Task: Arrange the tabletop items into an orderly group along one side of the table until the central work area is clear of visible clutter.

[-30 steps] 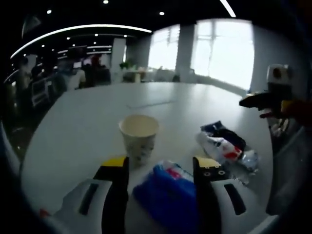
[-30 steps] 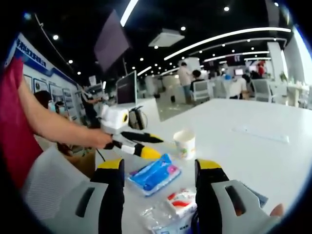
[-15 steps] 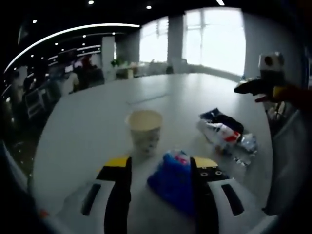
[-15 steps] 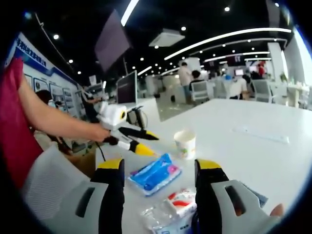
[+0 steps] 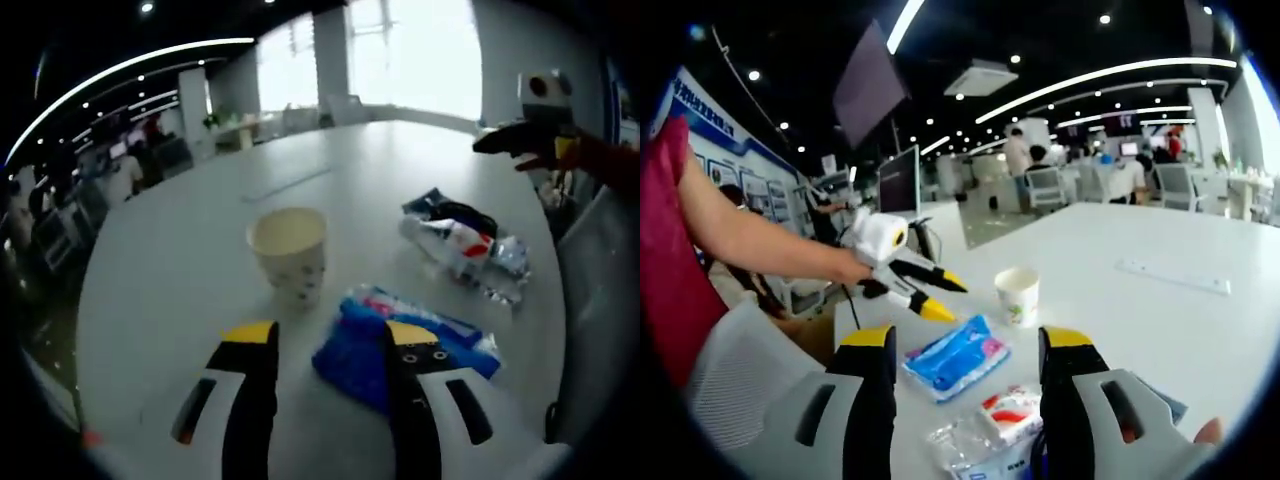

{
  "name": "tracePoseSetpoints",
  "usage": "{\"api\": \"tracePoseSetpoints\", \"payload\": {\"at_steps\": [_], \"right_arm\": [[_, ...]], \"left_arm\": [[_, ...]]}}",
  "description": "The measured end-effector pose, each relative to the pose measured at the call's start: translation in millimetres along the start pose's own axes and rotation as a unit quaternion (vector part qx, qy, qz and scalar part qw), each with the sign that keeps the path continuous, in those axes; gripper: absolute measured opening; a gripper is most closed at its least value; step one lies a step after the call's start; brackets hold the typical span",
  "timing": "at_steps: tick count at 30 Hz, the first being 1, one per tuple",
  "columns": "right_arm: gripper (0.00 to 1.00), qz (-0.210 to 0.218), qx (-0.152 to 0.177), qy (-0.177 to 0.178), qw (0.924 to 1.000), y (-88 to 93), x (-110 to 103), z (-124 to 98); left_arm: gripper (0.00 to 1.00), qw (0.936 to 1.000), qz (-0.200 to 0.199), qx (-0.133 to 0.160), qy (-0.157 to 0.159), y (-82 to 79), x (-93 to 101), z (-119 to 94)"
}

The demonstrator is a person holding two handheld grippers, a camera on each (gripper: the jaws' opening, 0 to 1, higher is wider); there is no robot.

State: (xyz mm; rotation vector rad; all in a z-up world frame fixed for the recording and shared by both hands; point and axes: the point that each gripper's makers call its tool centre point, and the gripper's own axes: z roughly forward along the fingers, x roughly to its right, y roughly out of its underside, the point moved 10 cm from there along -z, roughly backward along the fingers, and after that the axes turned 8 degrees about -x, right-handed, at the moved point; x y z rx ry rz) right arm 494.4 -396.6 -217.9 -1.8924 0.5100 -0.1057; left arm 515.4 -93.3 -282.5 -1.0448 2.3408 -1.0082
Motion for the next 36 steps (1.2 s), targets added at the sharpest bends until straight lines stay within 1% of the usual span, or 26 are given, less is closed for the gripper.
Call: {"api": "tracePoseSetpoints", "payload": {"at_steps": [1,6,11,13,31,36], "right_arm": [[0.58,0.0,0.0,0.0,1.0,-0.1,0.0,-0.1],[0.58,0.0,0.002,0.001,1.0,-0.6,0.6,-0.8],[0.57,0.001,0.0,0.004,1.0,0.2,2.5,-1.9],[0.57,0.002,0.0,0.005,1.0,0.3,2.9,-2.3],[0.57,0.005,0.001,0.009,0.9999,1.5,9.5,-5.4],[0.57,0.007,0.0,0.01,0.9999,1.4,9.4,-5.6]], "left_arm": [[0.37,1.0,0.009,-0.003,0.0,-0.9,0.6,0.6],[0.36,0.9998,0.014,-0.015,0.005,-1.2,-2.8,6.8],[0.3,0.9993,0.02,-0.029,0.013,0.1,-5.3,11.5],[0.29,0.999,0.027,-0.033,0.014,0.0,-5.1,14.1],[0.22,0.9968,0.05,-0.05,0.037,-5.0,-4.7,34.6],[0.2,0.9962,0.054,-0.053,0.044,-7.6,0.7,36.4]]}}
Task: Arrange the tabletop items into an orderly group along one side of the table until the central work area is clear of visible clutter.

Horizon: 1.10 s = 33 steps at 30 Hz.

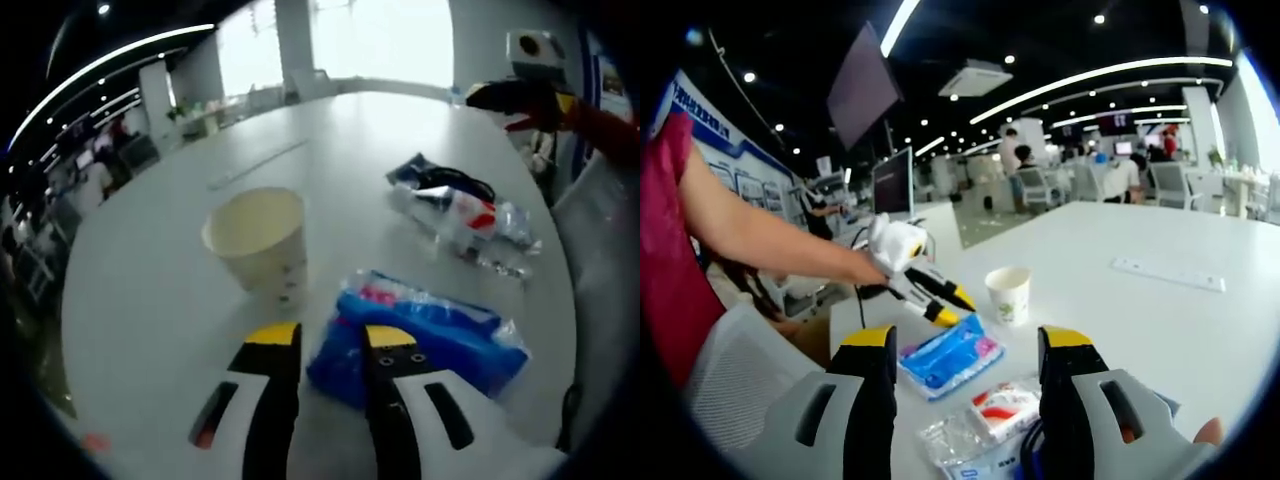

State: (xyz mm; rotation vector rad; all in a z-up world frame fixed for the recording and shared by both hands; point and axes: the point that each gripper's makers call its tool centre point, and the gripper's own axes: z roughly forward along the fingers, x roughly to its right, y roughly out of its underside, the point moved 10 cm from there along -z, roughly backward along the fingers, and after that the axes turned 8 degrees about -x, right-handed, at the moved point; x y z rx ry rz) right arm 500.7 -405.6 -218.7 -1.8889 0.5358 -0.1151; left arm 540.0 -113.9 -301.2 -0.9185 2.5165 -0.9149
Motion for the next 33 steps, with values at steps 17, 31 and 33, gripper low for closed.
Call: {"api": "tracePoseSetpoints", "payload": {"at_steps": [17,31,33], "right_arm": [[0.57,0.002,0.002,0.0,1.0,-0.9,0.0,0.3],[0.57,-0.005,-0.005,-0.011,0.9999,-0.4,-7.3,6.5],[0.57,-0.006,-0.006,-0.012,0.9999,-0.1,-7.8,7.6]], "left_arm": [[0.04,0.9999,-0.015,-0.004,0.002,2.0,-0.1,-1.8],[0.0,0.998,-0.059,0.0,-0.026,21.0,0.0,-14.3],[0.0,0.9974,-0.065,0.0,-0.031,23.4,2.1,-17.3]]}}
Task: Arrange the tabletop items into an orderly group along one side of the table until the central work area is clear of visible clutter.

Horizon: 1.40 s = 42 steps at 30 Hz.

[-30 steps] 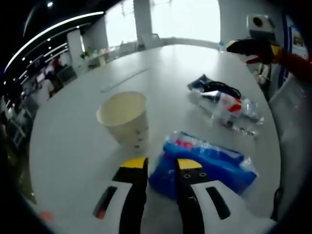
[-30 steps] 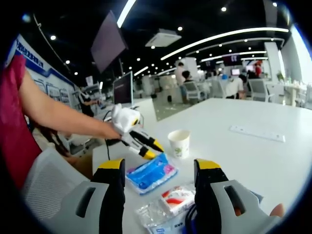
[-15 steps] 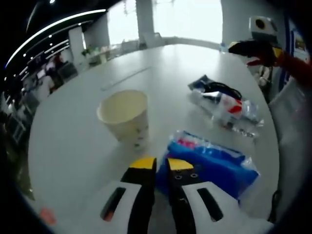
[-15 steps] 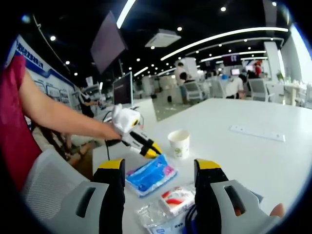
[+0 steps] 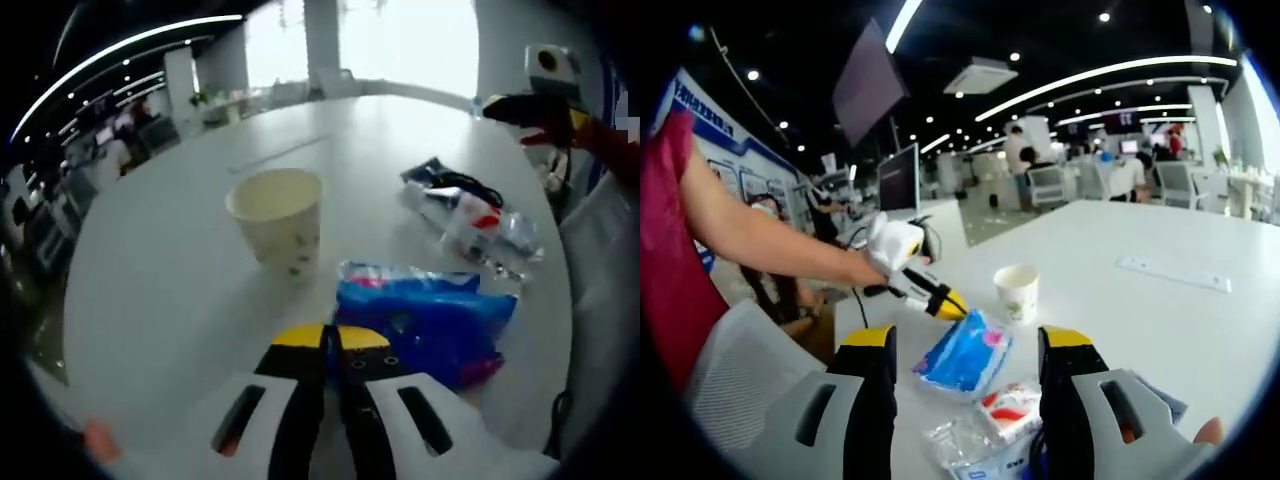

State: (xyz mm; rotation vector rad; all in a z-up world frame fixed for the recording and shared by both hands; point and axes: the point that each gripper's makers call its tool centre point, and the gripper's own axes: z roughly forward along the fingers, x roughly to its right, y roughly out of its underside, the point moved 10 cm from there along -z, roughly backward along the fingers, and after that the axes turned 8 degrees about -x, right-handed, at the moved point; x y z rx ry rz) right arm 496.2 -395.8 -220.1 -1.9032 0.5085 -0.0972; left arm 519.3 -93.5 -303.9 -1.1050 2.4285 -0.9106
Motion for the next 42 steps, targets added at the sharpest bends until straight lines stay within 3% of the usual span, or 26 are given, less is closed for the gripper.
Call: {"api": "tracePoseSetpoints", "payload": {"at_steps": [16,20,25,26,28,34,42], "right_arm": [[0.56,-0.001,-0.019,-0.008,0.9998,4.5,-8.2,8.0],[0.52,0.003,-0.037,-0.008,0.9993,8.2,-12.9,14.6],[0.36,0.029,-0.103,-0.013,0.9942,16.3,-22.0,28.3],[0.34,0.043,-0.131,-0.009,0.9904,20.0,-23.8,32.1],[0.34,0.055,-0.156,0.0,0.9862,24.6,-25.3,38.2],[0.32,0.052,-0.196,0.001,0.9793,32.3,-32.0,51.7],[0.33,0.078,-0.238,0.018,0.9681,41.9,-35.6,68.5]], "left_arm": [[0.0,0.9981,-0.052,0.002,-0.031,19.3,9.3,-13.5],[0.0,0.9968,-0.069,0.005,-0.039,23.3,14.8,-17.6],[0.0,0.9958,-0.08,0.011,-0.042,27.2,17.6,-19.3],[0.0,0.9958,-0.081,0.012,-0.042,27.7,17.9,-19.5],[0.0,0.9955,-0.083,0.013,-0.043,28.1,19.0,-20.7],[0.0,0.9944,-0.094,0.019,-0.045,30.1,22.0,-22.2],[0.0,0.9936,-0.099,0.027,-0.046,30.8,23.5,-24.4]]}}
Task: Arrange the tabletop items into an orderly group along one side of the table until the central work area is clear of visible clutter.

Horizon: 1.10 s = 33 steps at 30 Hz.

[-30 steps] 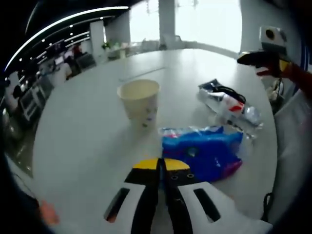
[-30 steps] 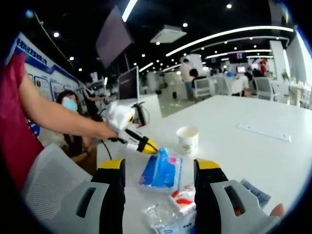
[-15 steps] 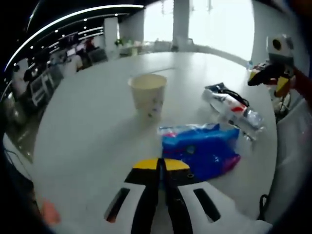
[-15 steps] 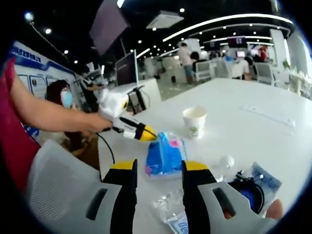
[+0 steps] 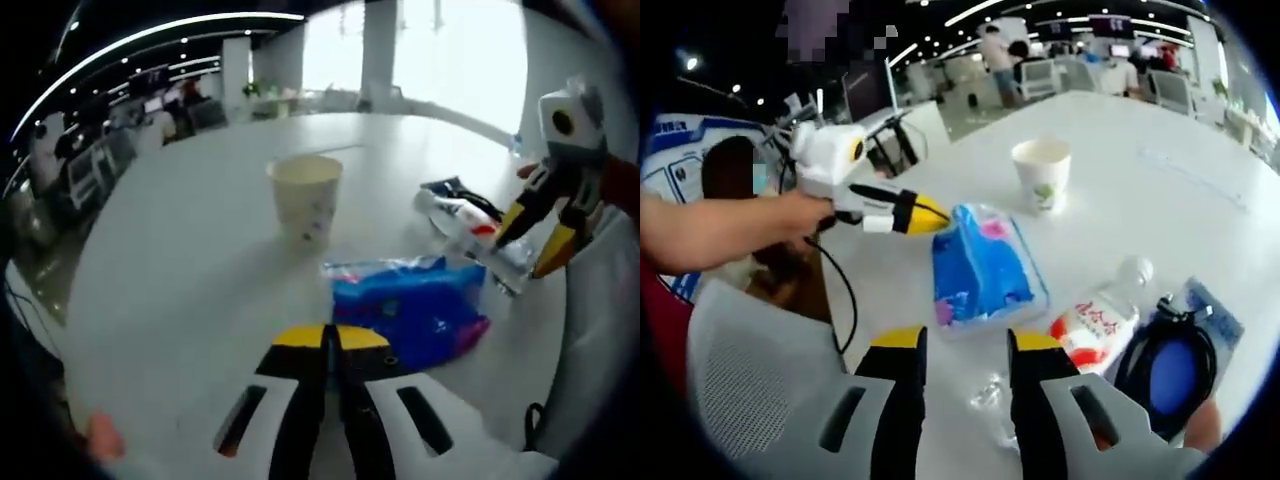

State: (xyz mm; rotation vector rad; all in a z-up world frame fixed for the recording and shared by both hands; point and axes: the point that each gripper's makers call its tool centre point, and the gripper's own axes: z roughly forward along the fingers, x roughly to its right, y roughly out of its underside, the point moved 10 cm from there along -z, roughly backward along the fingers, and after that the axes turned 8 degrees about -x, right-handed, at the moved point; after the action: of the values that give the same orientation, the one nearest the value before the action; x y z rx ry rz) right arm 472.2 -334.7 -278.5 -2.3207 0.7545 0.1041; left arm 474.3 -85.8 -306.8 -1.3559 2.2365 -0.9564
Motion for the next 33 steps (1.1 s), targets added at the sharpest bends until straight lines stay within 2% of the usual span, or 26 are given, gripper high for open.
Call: {"api": "tracePoseSetpoints", "payload": {"at_steps": [9,18,23,25,29,30,33], "right_arm": [[0.29,0.05,-0.011,0.011,0.9987,-8.3,1.7,14.0],[0.29,0.039,-0.021,0.043,0.9981,-15.1,-0.1,23.4],[0.3,0.025,-0.014,0.08,0.9964,-18.9,4.5,26.2],[0.34,0.011,-0.01,0.1,0.9949,-19.7,4.2,25.7],[0.29,0.016,-0.017,0.091,0.9956,-19.1,4.8,29.4],[0.26,0.031,-0.028,0.081,0.9958,-17.9,3.6,30.4],[0.27,0.035,-0.026,0.078,0.996,-19.1,4.1,32.5]], "left_arm": [[0.0,1.0,-0.006,0.006,0.003,2.9,2.1,-3.0],[0.0,0.9998,-0.02,0.006,-0.001,10.6,-1.4,-8.8],[0.0,0.9997,-0.023,0.005,0.001,13.7,-0.3,-10.9],[0.0,0.9997,-0.023,0.005,0.0,14.4,0.6,-11.7],[0.0,0.9997,-0.025,0.005,0.001,15.5,1.5,-12.7],[0.0,0.9996,-0.026,0.005,0.001,15.9,1.8,-12.7],[0.0,0.9996,-0.028,0.003,-0.001,16.5,1.1,-13.3]]}}
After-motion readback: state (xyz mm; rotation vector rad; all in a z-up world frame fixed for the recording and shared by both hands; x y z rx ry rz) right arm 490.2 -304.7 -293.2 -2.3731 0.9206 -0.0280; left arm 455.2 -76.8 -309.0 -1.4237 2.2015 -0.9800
